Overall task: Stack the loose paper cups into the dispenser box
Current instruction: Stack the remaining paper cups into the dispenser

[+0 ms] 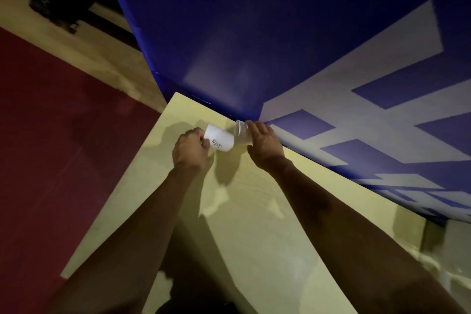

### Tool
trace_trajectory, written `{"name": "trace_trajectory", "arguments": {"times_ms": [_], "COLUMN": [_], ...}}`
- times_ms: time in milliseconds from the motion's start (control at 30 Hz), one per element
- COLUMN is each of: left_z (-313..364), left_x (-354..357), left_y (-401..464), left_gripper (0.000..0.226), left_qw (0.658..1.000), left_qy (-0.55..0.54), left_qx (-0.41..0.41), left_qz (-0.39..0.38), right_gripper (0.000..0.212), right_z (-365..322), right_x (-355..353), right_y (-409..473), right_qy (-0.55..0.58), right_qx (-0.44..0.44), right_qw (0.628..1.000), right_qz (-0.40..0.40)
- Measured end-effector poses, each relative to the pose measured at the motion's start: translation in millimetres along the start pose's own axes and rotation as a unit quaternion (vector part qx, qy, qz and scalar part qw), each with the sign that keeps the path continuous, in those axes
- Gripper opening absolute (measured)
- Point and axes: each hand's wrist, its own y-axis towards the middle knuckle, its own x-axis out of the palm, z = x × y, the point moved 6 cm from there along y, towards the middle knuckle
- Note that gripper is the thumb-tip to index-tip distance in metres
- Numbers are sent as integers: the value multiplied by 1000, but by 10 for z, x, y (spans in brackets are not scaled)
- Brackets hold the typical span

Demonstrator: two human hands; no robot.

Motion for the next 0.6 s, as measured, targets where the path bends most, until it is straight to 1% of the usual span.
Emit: {"name": "trace_trajectory", "arguments": {"times_ms": [133, 233, 300, 367, 467, 533, 600], "left_z": [-12, -12, 20, 105, 232, 294, 364], "left_x": [57, 78, 68, 50, 72, 136, 182], "left_y": [-71, -201, -321, -484, -777, -983, -1191], "left_gripper": [15, 13, 12, 12, 17, 19, 17], "left_qw": [1000, 998, 996, 994, 993, 993, 994], "left_qy": [-16, -33, -48, -69, -81, -74, -62], "left_qx": [13, 48, 69, 88, 87, 84, 89], "left_qz": [-6, -4, -8, -8, -11, -25, -35], "right_gripper": [69, 60, 50, 39, 24, 20, 20], "right_z": [-23, 14, 62, 118, 232, 344, 451], "right_x": [88, 120, 98, 53, 118, 219, 295], "right_y": [-6, -129, -256, -424, -781, -1074, -1370], "right_qy": [-59, -94, -71, -45, -36, -4, 21], "right_qx": [-14, -29, -28, -18, 1, 23, 39], "right_qw": [998, 995, 996, 999, 999, 999, 999], "right_qz": [2, -26, -37, -23, -20, -24, -14]}}
